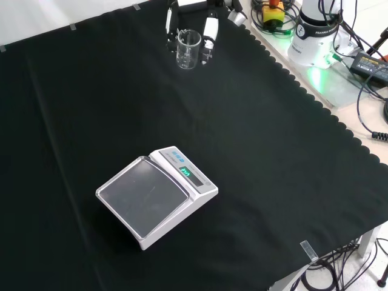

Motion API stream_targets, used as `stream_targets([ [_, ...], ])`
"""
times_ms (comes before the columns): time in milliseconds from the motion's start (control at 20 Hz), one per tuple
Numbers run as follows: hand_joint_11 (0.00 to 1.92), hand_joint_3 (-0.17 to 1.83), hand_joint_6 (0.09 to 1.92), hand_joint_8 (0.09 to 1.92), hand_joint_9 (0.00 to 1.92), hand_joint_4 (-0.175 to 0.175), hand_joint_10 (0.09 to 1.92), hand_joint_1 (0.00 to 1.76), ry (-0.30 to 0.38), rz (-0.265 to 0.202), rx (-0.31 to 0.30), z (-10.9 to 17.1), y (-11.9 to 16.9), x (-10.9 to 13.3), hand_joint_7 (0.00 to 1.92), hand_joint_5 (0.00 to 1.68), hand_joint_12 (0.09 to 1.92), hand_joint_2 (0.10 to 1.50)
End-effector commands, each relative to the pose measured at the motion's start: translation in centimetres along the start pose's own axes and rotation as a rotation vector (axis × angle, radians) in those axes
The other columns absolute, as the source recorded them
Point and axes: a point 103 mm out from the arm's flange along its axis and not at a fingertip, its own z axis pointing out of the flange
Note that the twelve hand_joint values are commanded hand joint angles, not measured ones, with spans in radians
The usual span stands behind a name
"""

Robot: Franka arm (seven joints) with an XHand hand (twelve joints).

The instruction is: Put the beaker on the electronic balance.

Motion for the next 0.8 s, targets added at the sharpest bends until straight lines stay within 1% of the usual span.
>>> stream_targets([
  [50, 1.11, 0.84, 0.34, 0.29, 1.73, -0.175, 0.24, 1.23, 0.008, -0.117, 0.046, 0.0, 3.4, -1.9, 1.72, 1.5, 1.07, 0.49],
  [150, 1.11, 0.84, 0.34, 0.29, 1.73, -0.175, 0.24, 1.23, 0.021, -0.127, 0.058, 0.4, 4.9, -1.7, 1.72, 1.5, 1.07, 0.49],
  [300, 1.1, 0.85, 0.34, 0.28, 1.73, -0.174, 0.23, 1.23, 0.083, -0.108, 0.08, 1.4, 7.8, -1.5, 1.72, 1.5, 1.07, 0.48],
  [400, 1.09, 0.85, 0.34, 0.28, 1.73, -0.173, 0.23, 1.23, 0.109, -0.098, 0.098, 2.1, 9.7, -1.3, 1.73, 1.5, 1.08, 0.48],
  [550, 1.08, 0.85, 0.34, 0.28, 1.74, -0.164, 0.23, 1.23, 0.152, -0.088, 0.151, 3.3, 12.3, -0.8, 1.73, 1.5, 1.1, 0.48],
  [650, 1.07, 0.85, 0.34, 0.27, 1.74, -0.162, 0.22, 1.23, 0.162, -0.093, 0.187, 4.3, 13.5, 0.0, 1.73, 1.5, 1.11, 0.48],
  [800, 1.07, 0.85, 0.34, 0.27, 1.74, -0.161, 0.22, 1.23, 0.15, -0.103, 0.214, 5.7, 14.9, 2.0, 1.73, 1.5, 1.11, 0.48],
])
